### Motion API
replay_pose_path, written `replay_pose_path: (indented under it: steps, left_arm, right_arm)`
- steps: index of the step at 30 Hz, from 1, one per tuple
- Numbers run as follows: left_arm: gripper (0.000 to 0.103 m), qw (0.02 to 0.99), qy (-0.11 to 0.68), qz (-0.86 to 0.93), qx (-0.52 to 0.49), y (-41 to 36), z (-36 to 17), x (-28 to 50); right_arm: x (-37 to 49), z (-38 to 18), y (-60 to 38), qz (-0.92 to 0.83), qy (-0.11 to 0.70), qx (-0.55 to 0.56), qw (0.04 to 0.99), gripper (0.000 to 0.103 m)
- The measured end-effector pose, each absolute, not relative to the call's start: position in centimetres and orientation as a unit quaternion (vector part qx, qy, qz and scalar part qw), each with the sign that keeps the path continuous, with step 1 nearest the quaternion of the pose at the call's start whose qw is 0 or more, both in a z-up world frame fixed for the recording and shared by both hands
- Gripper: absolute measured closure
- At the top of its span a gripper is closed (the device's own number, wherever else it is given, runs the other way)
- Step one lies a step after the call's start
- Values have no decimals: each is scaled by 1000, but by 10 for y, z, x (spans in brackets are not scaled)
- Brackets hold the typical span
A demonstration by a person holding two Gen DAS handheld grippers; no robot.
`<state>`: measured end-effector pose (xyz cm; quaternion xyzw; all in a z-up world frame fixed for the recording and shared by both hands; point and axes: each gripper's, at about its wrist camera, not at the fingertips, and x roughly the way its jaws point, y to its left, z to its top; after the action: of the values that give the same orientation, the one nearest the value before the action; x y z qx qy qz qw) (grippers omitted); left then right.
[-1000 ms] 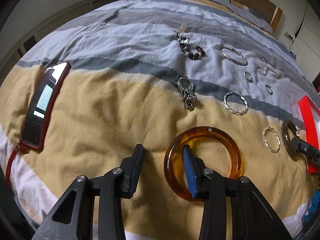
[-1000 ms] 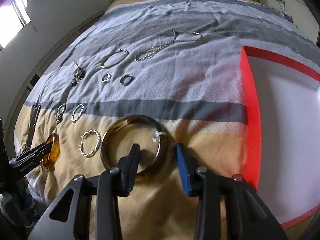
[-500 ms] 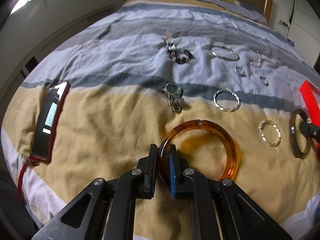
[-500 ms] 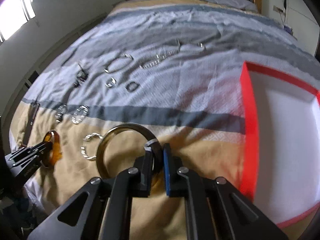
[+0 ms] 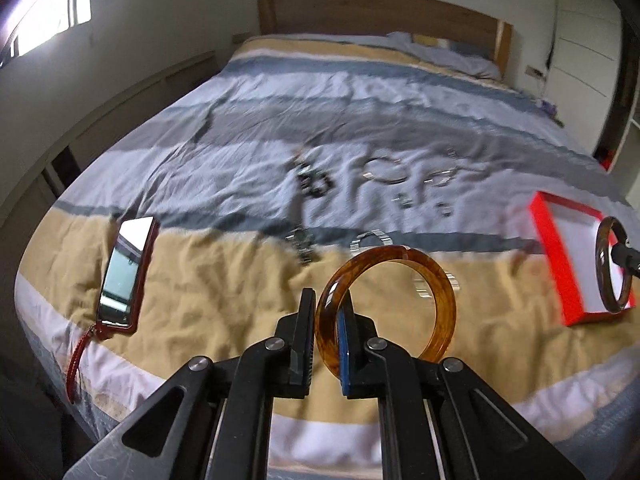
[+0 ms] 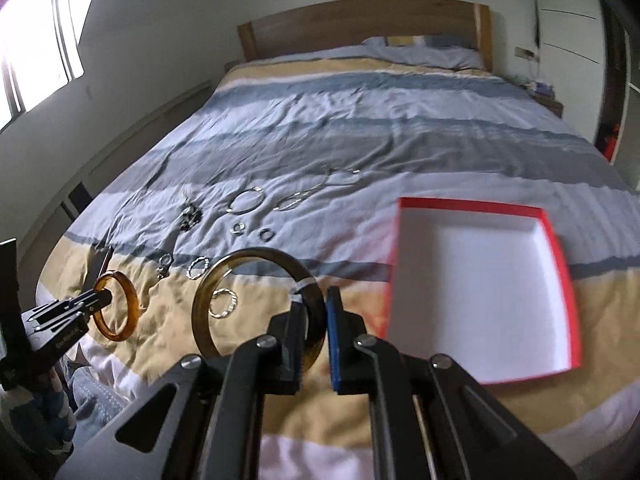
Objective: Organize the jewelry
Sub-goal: 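Carry both bangles into the red box with both tools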
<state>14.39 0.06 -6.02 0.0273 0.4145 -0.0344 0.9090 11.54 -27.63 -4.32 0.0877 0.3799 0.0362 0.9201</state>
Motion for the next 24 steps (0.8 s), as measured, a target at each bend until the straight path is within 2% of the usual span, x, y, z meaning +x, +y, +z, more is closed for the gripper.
replay_pose_path:
  steps: [12, 24]
  left_arm:
    - [93, 902, 395, -158, 66, -147, -25, 150]
    - [93, 878, 420, -202, 108, -276, -60, 209]
  right_arm:
    - [81, -33, -400, -41, 367, 111, 923, 94]
    - [149, -74, -476, -53, 409, 99, 906, 94]
